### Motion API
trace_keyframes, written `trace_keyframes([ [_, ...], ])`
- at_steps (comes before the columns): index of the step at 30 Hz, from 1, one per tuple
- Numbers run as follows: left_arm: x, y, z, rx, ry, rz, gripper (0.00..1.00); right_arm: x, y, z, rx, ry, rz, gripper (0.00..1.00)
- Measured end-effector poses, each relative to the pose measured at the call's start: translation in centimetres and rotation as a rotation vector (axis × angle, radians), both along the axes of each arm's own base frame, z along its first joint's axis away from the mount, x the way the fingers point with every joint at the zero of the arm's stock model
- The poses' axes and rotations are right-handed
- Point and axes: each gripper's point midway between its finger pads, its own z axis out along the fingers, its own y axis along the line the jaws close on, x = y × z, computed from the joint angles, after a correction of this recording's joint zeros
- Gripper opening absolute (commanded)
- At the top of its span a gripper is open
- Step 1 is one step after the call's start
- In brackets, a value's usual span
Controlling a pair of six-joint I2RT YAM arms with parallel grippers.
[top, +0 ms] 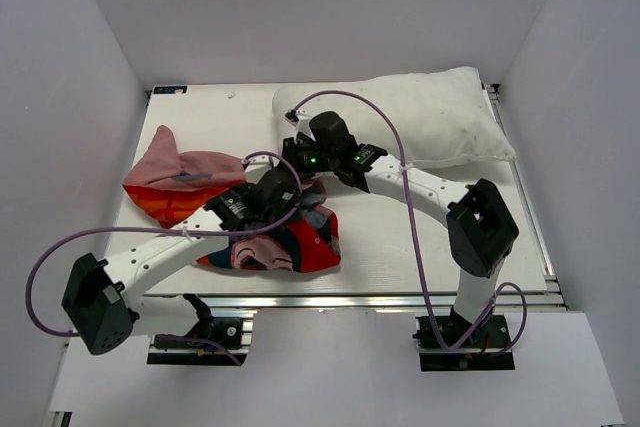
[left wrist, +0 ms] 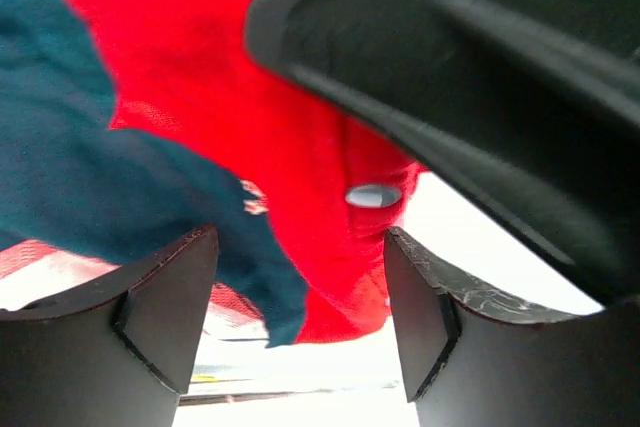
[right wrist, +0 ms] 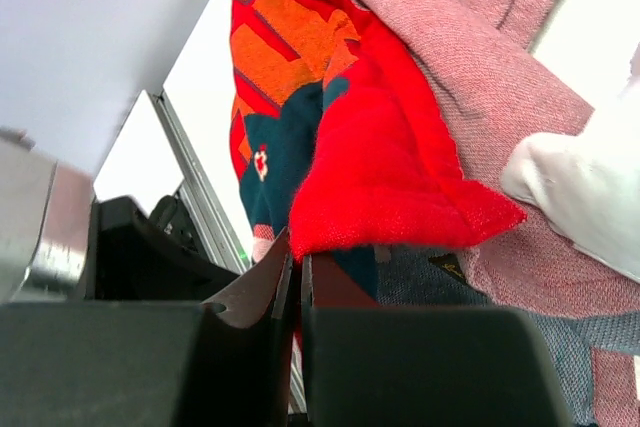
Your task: Put the pillow into the pillowcase
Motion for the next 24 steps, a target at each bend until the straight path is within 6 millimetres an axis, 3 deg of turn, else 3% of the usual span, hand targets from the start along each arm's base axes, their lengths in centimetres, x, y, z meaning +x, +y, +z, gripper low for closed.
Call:
trace_keyframes([
  [1, 0.1, 0.7, -0.3, 0.047, 0.000, 0.028, 0.75, 0.1, -0.1, 0.0, 0.000, 0.005, -0.005, 0.00],
  [5, -0.1, 0.7, -0.6, 0.119, -0.009, 0.042, 0.69, 0.0, -0.3, -0.3, -0.001, 0.036, -0.015, 0.00],
  [8, 0.0, 0.9, -0.6, 0.142, -0.028, 0.061, 0.57, -0.3, -0.1, -0.1, 0.012, 0.072, -0.015, 0.00],
  [16, 0.7, 2.5, -0.6, 0.175, -0.064, 0.146, 0.03, -2.7, 0.2, 1.5, 0.067, 0.156, 0.037, 0.00],
  [20, 0.0, 3.1, -0.5, 0.134, -0.080, 0.170, 0.00, -4.0, 0.2, 1.8, 0.080, 0.180, 0.068, 0.00],
  [23, -0.7, 4.0, -0.1, 0.093, -0.089, 0.202, 0.00, -4.7, 0.3, 1.8, 0.080, 0.175, 0.092, 0.15],
  [24, -1.0, 4.3, 0.2, 0.075, -0.095, 0.214, 0.00, -4.8, 0.3, 1.9, 0.079, 0.162, 0.099, 0.31],
])
